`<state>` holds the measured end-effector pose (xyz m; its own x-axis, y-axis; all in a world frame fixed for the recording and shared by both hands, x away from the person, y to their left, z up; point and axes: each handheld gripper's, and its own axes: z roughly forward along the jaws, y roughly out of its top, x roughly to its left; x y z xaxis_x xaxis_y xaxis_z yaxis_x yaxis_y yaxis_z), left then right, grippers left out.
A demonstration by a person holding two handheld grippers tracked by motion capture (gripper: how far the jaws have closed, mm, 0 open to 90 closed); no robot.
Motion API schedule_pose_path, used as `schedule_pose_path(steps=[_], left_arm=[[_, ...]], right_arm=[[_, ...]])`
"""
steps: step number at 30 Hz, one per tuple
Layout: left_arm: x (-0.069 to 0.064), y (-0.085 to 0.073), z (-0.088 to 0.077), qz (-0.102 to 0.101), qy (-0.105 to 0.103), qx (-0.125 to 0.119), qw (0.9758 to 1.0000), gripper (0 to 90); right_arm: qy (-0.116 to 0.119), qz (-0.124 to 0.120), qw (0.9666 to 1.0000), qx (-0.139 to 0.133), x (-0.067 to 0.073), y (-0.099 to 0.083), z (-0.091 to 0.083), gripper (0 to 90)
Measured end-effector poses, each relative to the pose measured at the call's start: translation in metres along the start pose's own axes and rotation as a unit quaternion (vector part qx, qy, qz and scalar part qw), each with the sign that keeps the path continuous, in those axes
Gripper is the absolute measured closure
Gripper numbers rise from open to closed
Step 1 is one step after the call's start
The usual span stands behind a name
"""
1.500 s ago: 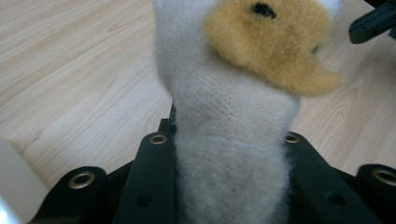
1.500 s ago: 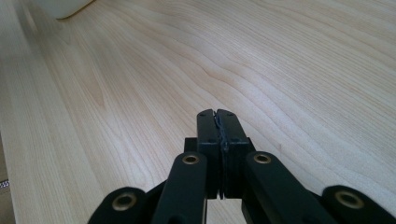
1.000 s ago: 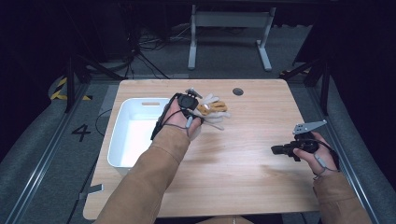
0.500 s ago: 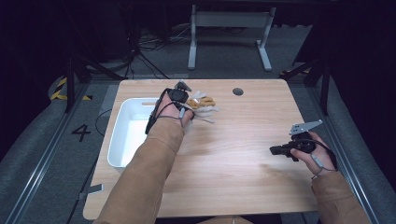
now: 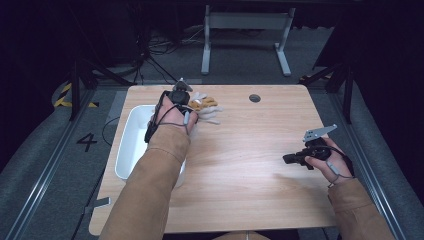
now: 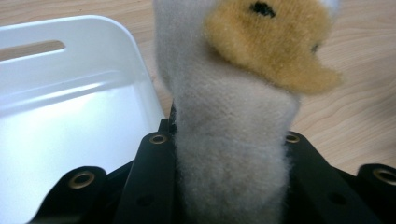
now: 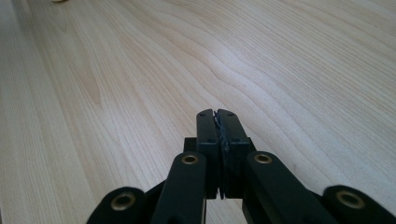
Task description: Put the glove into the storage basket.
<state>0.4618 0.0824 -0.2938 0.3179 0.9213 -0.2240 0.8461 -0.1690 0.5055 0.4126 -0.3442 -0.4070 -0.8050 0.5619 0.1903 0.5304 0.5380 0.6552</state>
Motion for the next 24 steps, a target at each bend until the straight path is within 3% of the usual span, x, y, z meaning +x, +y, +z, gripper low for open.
schedule_pose_path(steps=[5,8,17,24], left_arm=[[0.007,-0.002,-0.006,-0.022,0.008,-0.005,0.9997,71.7],[0.010,-0.004,-0.010,-0.027,0.019,-0.010,0.9994,71.7],[0.023,-0.010,-0.018,-0.044,0.026,-0.012,0.9986,71.7],[0.038,-0.014,-0.024,-0.068,0.039,-0.017,0.9968,71.6]], right_arm=[[0.016,-0.003,0.9998,-0.008,0.002,0.005,0.002,89.0],[0.016,-0.007,0.9998,-0.009,0.003,0.008,0.000,89.0],[0.030,-0.022,0.9993,-0.004,0.005,0.022,0.012,88.8],[0.031,-0.024,0.9992,-0.004,0.006,0.026,0.014,87.4]])
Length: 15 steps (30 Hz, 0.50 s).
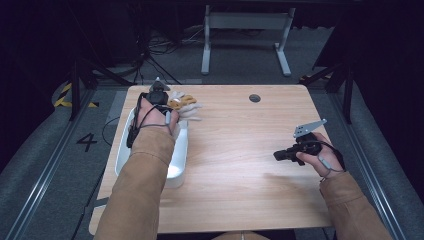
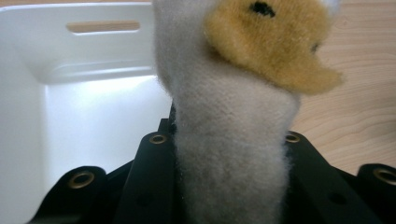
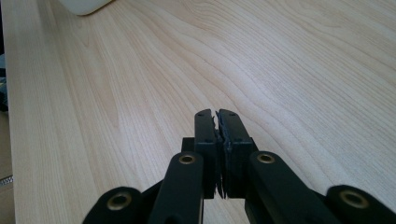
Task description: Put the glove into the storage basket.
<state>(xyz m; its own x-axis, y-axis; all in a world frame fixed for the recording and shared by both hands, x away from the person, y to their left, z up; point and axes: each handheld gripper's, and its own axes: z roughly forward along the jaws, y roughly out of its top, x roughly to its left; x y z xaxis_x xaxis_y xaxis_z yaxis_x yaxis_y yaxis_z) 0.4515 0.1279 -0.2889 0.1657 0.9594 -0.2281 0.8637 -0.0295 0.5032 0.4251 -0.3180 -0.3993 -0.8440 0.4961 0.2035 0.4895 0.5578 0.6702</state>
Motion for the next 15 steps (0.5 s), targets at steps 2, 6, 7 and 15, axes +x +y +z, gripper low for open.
schedule_pose_path(steps=[2,6,7,15], left_arm=[[0.004,-0.001,-0.003,-0.004,0.001,0.000,1.0000,71.6],[0.014,-0.003,-0.010,-0.016,0.011,-0.002,0.9998,71.6],[0.014,-0.003,-0.010,-0.016,0.011,-0.002,0.9998,71.6],[0.028,-0.007,-0.018,-0.034,0.016,0.002,0.9993,71.5]], right_arm=[[-0.001,0.000,1.0000,0.002,0.000,0.000,0.000,87.7],[-0.001,0.000,1.0000,0.002,0.001,0.000,0.000,87.8],[-0.001,0.000,1.0000,0.003,0.001,0.000,0.000,87.9],[-0.004,0.001,1.0000,0.003,0.001,0.000,-0.001,87.4]])
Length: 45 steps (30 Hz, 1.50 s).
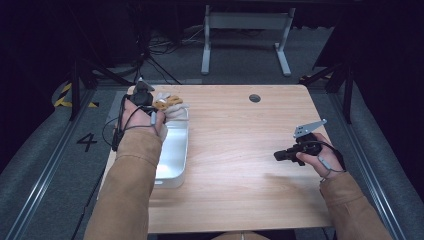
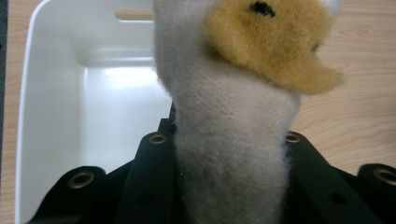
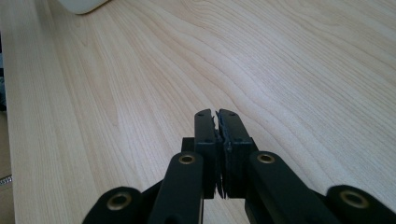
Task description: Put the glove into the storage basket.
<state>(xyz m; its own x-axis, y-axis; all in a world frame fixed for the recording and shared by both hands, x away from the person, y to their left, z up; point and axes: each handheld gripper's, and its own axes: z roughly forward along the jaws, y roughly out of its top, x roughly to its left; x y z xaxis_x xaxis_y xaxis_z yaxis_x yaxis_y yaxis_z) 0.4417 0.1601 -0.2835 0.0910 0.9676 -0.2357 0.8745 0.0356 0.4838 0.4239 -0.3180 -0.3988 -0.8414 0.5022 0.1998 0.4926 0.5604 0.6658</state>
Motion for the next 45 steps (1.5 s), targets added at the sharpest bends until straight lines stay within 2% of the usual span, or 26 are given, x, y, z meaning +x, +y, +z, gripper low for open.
schedule_pose_path(steps=[4,9,17,20,26,34,45], left_arm=[[0.004,-0.002,0.002,-0.004,0.003,0.005,1.0000,71.5],[0.008,-0.003,0.013,-0.012,0.005,0.014,0.9998,71.4],[0.024,-0.009,0.027,-0.042,-0.010,0.019,0.9989,71.2],[0.029,-0.014,0.033,-0.050,-0.005,0.020,0.9985,71.2],[0.035,-0.021,0.049,-0.053,-0.002,0.034,0.9980,70.8],[0.037,-0.026,0.063,-0.062,-0.001,0.040,0.9973,70.7],[0.036,-0.033,0.082,-0.063,-0.005,0.045,0.9970,70.7]], right_arm=[[-0.001,0.003,1.0000,0.000,0.000,-0.001,-0.001,87.4],[-0.004,0.003,1.0000,0.001,0.001,-0.002,-0.002,87.4],[-0.007,0.007,1.0000,0.000,0.000,-0.006,-0.004,87.3],[-0.007,0.008,0.9999,0.001,0.000,-0.007,-0.004,87.2],[-0.007,0.008,0.9999,0.002,0.000,-0.007,-0.004,87.2],[-0.006,0.011,0.9999,0.002,0.000,-0.008,-0.005,87.0],[-0.007,0.010,0.9999,0.003,0.000,-0.009,-0.004,86.9]])
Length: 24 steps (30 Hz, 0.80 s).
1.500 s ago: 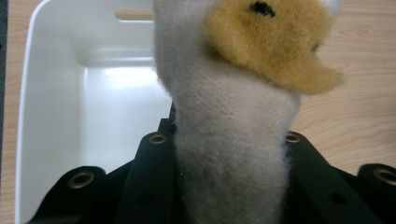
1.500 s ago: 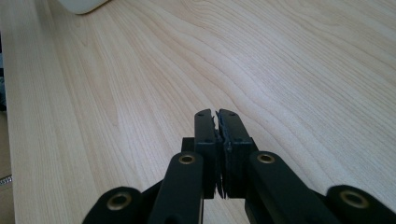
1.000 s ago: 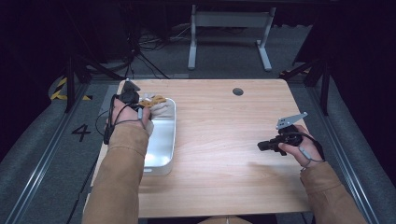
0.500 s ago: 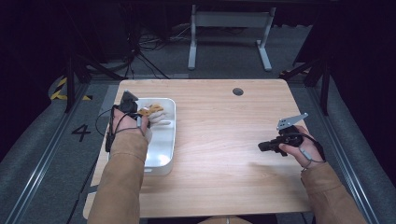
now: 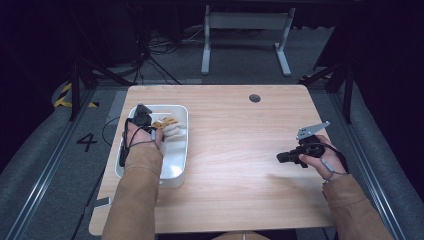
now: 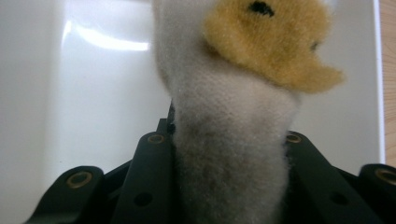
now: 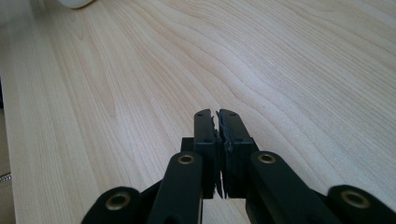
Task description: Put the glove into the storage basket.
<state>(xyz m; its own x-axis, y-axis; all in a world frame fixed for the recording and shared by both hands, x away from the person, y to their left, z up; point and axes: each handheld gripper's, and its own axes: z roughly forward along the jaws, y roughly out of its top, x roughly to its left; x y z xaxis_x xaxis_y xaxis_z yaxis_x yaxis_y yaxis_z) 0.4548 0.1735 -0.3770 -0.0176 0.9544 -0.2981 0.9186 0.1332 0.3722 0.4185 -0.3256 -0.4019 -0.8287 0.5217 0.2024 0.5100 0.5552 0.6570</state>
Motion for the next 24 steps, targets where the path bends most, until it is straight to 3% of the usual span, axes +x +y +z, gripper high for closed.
schedule_pose_path(steps=[5,24], left_arm=[[0.003,-0.003,0.012,-0.003,0.000,0.010,0.9999,70.6],[0.014,-0.010,0.033,-0.017,0.007,0.029,0.9994,70.3]], right_arm=[[0.000,0.002,1.0000,0.000,0.000,-0.001,0.000,86.5],[-0.001,0.005,1.0000,0.001,-0.001,-0.002,0.000,86.1]])
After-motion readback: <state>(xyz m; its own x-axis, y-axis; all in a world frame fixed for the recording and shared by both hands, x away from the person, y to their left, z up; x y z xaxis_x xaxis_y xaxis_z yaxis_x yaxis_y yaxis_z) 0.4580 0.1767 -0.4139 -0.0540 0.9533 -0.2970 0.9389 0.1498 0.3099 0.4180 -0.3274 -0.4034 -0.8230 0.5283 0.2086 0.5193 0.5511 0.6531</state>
